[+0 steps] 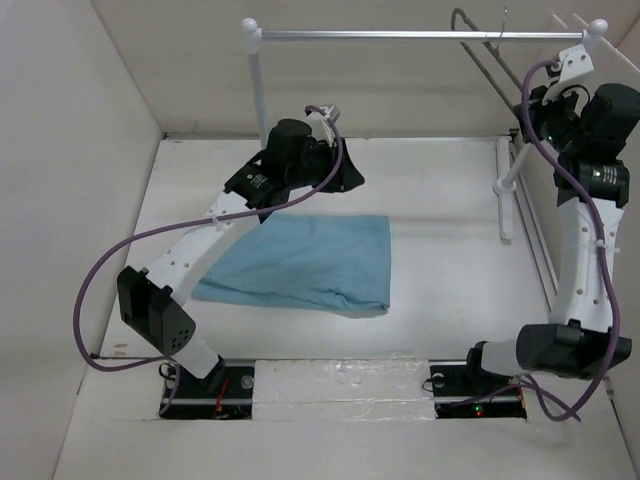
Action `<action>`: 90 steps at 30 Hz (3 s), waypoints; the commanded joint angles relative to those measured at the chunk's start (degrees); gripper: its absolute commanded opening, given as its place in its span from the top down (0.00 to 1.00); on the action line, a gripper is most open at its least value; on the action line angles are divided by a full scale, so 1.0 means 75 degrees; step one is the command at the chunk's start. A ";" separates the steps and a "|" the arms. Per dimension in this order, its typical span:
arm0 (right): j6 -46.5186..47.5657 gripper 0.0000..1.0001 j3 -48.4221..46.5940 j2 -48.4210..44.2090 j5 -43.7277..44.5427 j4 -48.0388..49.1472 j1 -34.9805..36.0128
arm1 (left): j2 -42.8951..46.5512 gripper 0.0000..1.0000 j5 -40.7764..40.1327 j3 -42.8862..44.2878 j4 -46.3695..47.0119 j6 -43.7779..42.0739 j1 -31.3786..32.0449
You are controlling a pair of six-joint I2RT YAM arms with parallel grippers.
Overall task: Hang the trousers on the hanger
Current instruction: Grab a hanger with the right arm, then place trousers on hanger
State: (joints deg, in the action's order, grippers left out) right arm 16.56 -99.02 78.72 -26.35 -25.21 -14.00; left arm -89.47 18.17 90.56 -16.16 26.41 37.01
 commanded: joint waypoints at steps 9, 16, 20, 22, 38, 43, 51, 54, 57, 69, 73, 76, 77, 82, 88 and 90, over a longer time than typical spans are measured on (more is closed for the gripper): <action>0.0089 1.00 0.2958 -0.1566 0.1146 0.1860 0.0390 | -0.0596 0.65 0.0952 0.1915 0.0339 0.0744 0.0161; 0.0195 1.00 0.3449 -0.1541 0.1694 0.1640 0.0893 | -0.1733 0.62 0.0812 0.3205 0.0758 0.1188 0.0840; -0.0074 1.00 0.5039 -0.2174 0.2305 0.1580 0.1619 | -0.2436 0.57 0.0601 0.3323 0.1369 0.1704 0.1275; -0.0366 1.00 0.5805 -0.2467 0.2690 0.1743 0.2111 | -0.2636 0.56 0.0425 0.3253 0.1626 0.1997 0.1427; -0.1610 1.00 0.8468 -0.4062 0.5047 0.1393 0.4267 | -0.4476 0.56 -0.0067 0.2678 0.1617 0.2970 0.1815; -0.1891 1.00 0.8516 -0.3934 0.5703 0.1242 0.4889 | -0.4886 0.59 0.0073 0.3135 0.1313 0.3052 0.1884; -0.2582 0.75 0.8340 -0.3488 0.6619 0.0515 0.6014 | -0.4197 1.00 0.0202 0.1397 0.1871 0.2877 0.1885; -0.2582 0.41 0.8247 -0.3686 0.6315 0.0140 0.6295 | -0.3447 1.00 0.0284 -0.0371 0.2923 0.2935 0.1885; -0.2304 0.27 0.8000 -0.4061 0.5835 -0.0399 0.6296 | -0.2872 1.00 0.0330 -0.1594 0.3524 0.3005 0.1815; -0.1773 0.66 0.8444 -0.3525 0.1230 0.1623 0.4292 | -0.2227 1.00 0.0132 -0.3460 0.4557 0.3252 0.1896; -0.1633 0.89 0.8070 -0.2679 0.1205 0.1686 0.4070 | -0.2238 1.00 0.0120 -0.3661 0.4815 0.3474 0.1897; -0.1260 0.54 0.7813 -0.2107 0.1274 0.1140 0.4140 | -0.2297 1.00 0.0249 -0.3310 0.4628 0.3509 0.1897; -0.1212 0.43 0.7766 -0.1966 0.1356 0.0949 0.4314 | -0.2274 0.99 0.0202 -0.3263 0.4558 0.3625 0.1897; -0.1597 0.46 0.8559 -0.2570 0.1812 0.0621 0.4386 | -0.2541 0.62 0.0260 -0.2959 0.4418 0.4352 0.1897; -0.2196 0.51 0.9242 -0.4458 0.1992 0.0783 0.3883 | -0.3222 0.59 -0.0265 -0.1905 0.3410 0.4388 0.2294; -0.2523 0.52 0.9184 -0.4916 0.1931 0.0737 0.3800 | -0.3398 0.58 -0.0384 -0.1589 0.3142 0.4423 0.2365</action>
State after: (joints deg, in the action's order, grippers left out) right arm 1.10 -29.71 45.10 -11.60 -21.15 15.49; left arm -113.69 17.54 74.96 11.57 58.48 53.25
